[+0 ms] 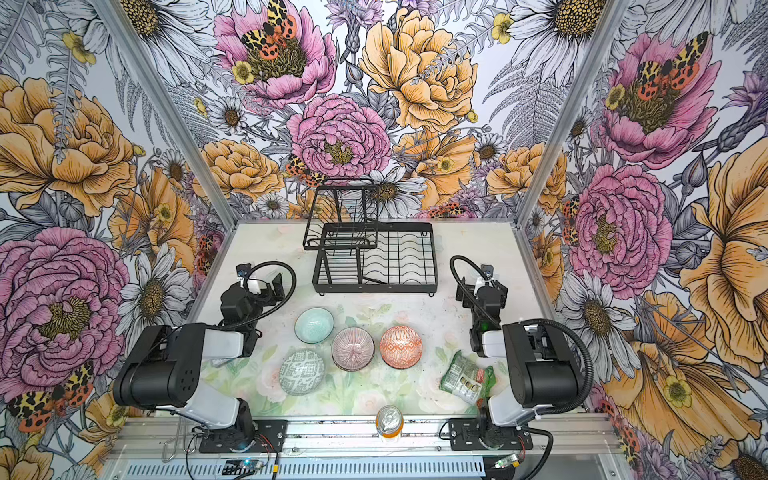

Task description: Load the bowls into the dish rack

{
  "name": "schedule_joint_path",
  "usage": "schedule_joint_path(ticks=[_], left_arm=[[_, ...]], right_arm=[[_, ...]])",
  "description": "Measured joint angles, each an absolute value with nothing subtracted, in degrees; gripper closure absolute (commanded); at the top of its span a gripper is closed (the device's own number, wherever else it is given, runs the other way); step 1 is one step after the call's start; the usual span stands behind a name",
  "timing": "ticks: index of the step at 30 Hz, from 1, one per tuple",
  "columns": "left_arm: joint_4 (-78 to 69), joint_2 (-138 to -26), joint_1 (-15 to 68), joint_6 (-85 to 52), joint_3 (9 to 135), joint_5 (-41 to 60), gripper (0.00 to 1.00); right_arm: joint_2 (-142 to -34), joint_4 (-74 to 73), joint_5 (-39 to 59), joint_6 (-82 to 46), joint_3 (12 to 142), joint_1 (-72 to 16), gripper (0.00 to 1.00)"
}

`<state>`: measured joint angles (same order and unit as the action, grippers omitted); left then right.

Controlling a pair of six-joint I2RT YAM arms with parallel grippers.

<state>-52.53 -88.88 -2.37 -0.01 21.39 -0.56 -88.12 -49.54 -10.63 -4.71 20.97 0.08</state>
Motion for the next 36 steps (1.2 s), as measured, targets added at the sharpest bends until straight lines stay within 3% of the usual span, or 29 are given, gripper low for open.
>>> schedule_joint_path(ticks=[36], left_arm=[[-52.27, -88.73, -2.72, -0.25, 21.39, 0.08, 0.01]], right_arm=[[-86.59, -47.4, -11.25, -4.78, 20.97, 0.05, 0.01]])
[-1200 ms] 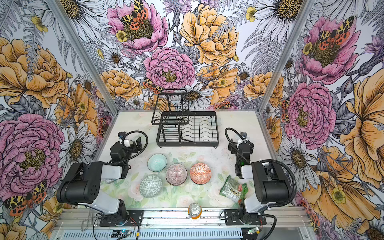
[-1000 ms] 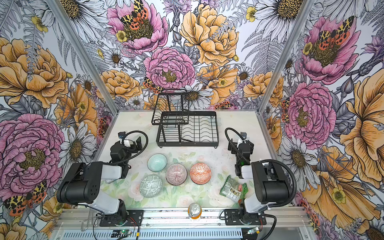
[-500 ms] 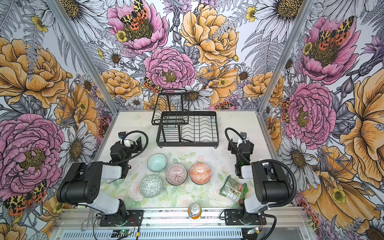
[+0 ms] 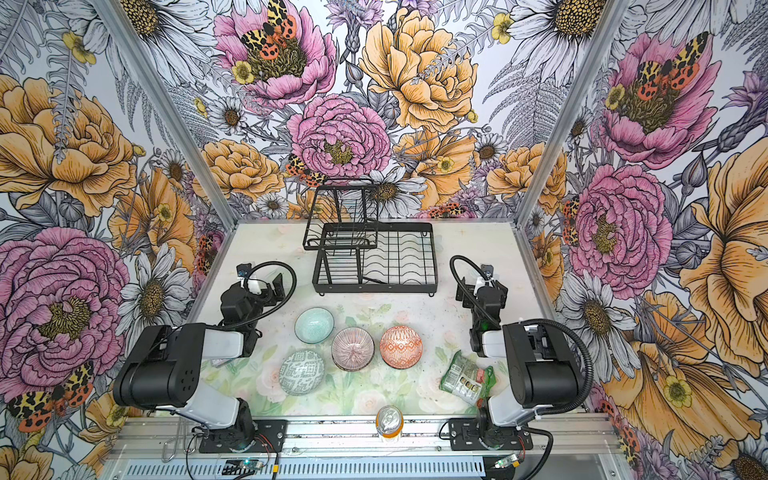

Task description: Load the bowls into the dish rack

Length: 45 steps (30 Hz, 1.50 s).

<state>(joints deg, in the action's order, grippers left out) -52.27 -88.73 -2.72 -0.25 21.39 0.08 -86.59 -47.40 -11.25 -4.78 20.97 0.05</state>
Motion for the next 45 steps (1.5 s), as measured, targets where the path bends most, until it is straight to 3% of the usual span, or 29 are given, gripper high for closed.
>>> schedule_joint_path(ticks=[7, 13, 19, 27, 35, 45], left_arm=[[-33.54, -77.32, -2.94, -3.11, 27.4, -3.36, 0.01], [-15.42, -66.94, 3.36, -7.29, 34.68, -10.37, 0.01], [3.86, -61.47, 11.55, -12.91, 37.5, -12.53, 0.01], [20.82, -62.19, 14.61, -18.02, 38.37, -7.53, 0.01], [26.26, -61.67, 20.91, -22.13, 37.28, -5.91, 0.01], [27.09, -69.56, 24.64, -24.34, 35.33, -6.11, 0.02]], right_arm=[[-63.61, -29.28, -12.73, -6.55, 25.78, -0.56, 0.01], [-55.7, -11.64, -10.33, -7.14, 37.15, -6.02, 0.0], [-61.45, 8.01, -4.27, -9.41, 50.22, -12.05, 0.0], [-69.93, 22.11, 0.84, -11.79, 59.83, -17.58, 0.01], [-73.67, 25.26, 1.8, -12.67, 61.08, -19.14, 0.01], [-75.13, 26.15, 1.72, -12.88, 61.41, -20.21, 0.01]])
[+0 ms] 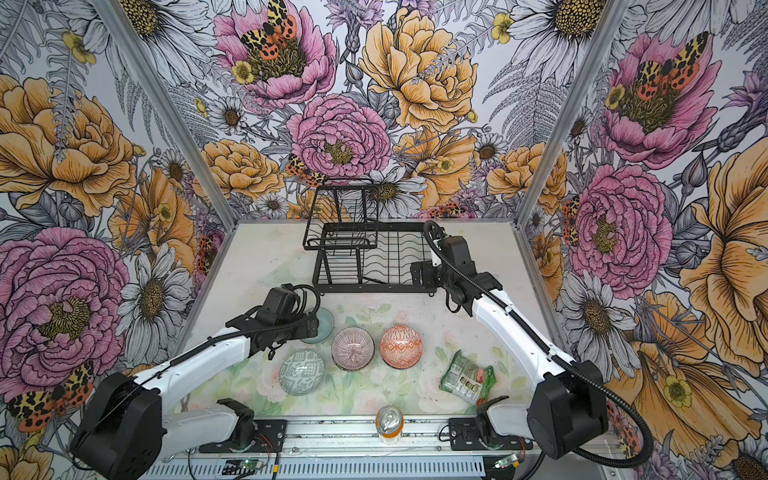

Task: Load the bowls into the dish rack
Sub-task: 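Reach the left gripper to the mint-green bowl while the right gripper moves toward the rack, then grasp the rim of the mint-green bowl with the left gripper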

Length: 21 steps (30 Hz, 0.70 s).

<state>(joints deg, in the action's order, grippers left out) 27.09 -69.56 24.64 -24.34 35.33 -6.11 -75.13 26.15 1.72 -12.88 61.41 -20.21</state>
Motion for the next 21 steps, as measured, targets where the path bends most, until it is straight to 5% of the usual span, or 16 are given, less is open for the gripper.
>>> schedule_joint_path(ticks=[21], left_arm=[[24.93, -74.91, 24.64, -27.42, 34.83, -6.31, 0.55]], right_arm=[[-76.01, 26.17, 0.91, -13.06, 61.45, -20.36, 0.01]])
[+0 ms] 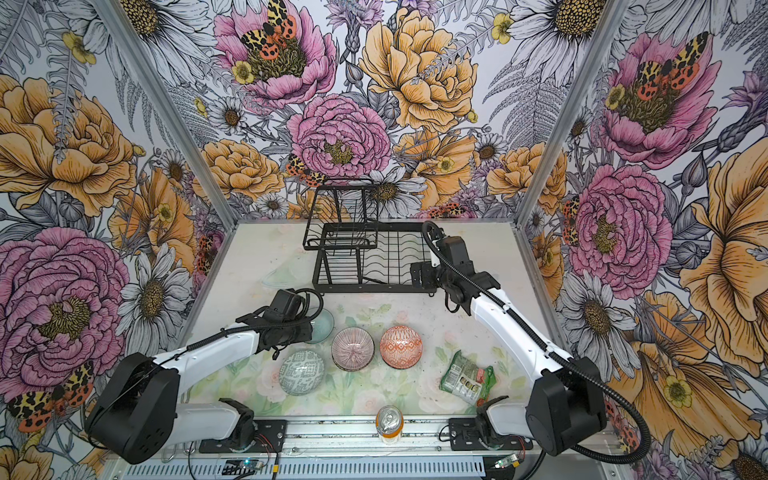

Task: Load the bowls into the dish rack
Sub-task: 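Grasp the rim of the mint-green bowl with the left gripper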

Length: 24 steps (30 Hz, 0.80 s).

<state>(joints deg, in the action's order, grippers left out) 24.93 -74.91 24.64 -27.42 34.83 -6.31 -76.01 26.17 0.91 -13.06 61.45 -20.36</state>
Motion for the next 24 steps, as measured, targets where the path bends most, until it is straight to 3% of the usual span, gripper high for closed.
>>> schedule_joint_path(ticks=[13, 24], left_arm=[[23.38, -74.43, 24.64, -28.51, 33.71, -6.2, 0.71], [21.12, -72.36, 24.6, -29.65, 33.23, -6.15, 0.99]], right_arm=[[-76.01, 26.17, 0.67, -13.06, 61.45, -20.36, 0.01], [-76.01, 26.17, 0.27, -13.06, 61.45, -20.45, 0.01]])
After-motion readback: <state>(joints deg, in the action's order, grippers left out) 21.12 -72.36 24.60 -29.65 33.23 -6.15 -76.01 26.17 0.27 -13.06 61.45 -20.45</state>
